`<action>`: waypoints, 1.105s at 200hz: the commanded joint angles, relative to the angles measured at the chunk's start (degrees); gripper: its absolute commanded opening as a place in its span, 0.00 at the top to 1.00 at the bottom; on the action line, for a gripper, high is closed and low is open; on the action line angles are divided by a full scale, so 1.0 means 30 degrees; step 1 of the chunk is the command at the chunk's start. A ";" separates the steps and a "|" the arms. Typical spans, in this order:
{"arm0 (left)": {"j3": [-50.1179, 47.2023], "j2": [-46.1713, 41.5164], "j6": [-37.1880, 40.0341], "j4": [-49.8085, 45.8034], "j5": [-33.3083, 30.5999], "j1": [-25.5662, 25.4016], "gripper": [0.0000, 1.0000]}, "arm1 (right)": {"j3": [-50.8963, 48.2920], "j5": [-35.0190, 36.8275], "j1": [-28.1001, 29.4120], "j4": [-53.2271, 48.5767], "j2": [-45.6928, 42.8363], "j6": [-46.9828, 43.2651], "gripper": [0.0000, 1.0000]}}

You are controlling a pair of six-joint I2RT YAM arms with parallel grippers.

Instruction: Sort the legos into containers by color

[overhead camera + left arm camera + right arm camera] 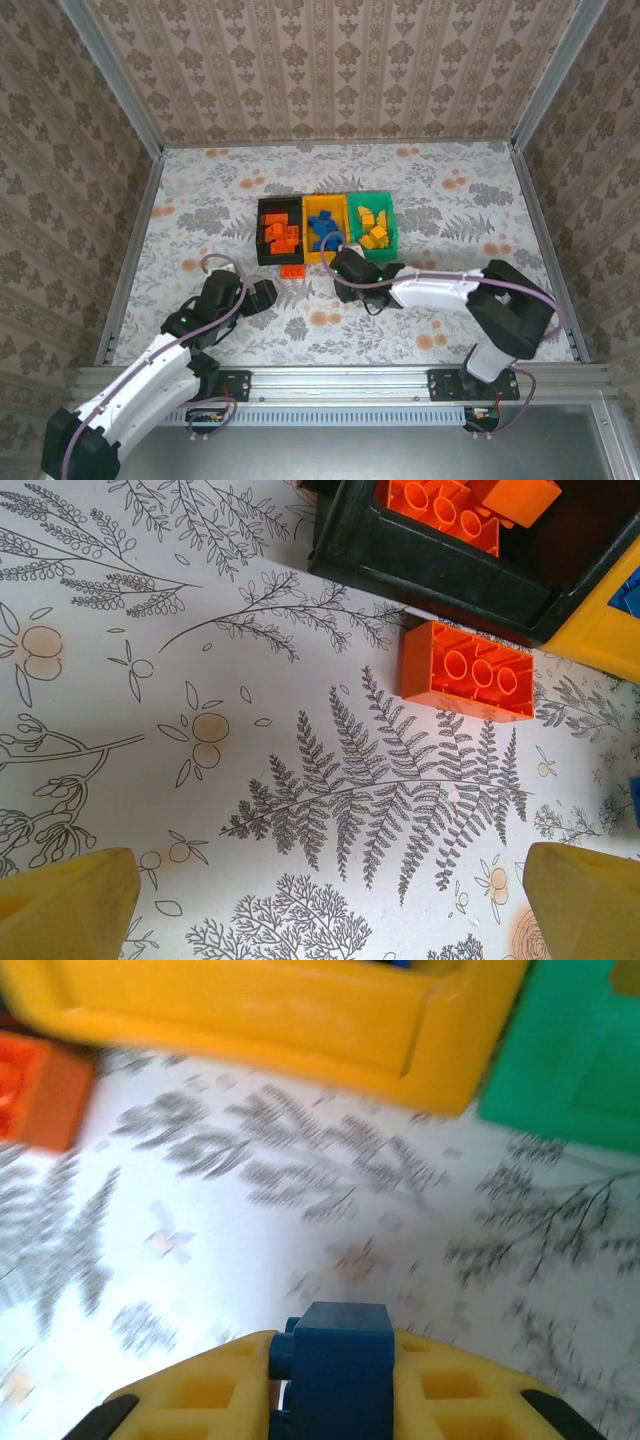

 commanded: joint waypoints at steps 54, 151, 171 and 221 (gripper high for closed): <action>-0.0014 0.1716 -0.0025 0.1166 0.0798 0.0089 0.00 | 0.4099 -0.0575 -0.1071 -0.0884 -0.1561 -0.1820 0.71; 0.0762 0.1497 0.0719 0.1149 0.0263 -0.0061 0.00 | 1.3028 0.1912 -0.3899 -0.3766 0.6560 -0.1617 0.60; 0.0751 0.1497 0.0943 0.1658 -0.0111 -0.0176 0.00 | 1.3119 0.1752 -0.3912 -0.3037 0.6551 -0.1696 0.36; 0.2363 0.3112 0.2689 0.1538 -0.0232 -0.0494 0.00 | 0.9994 0.1131 -0.3738 -0.0273 0.3597 -0.1596 0.14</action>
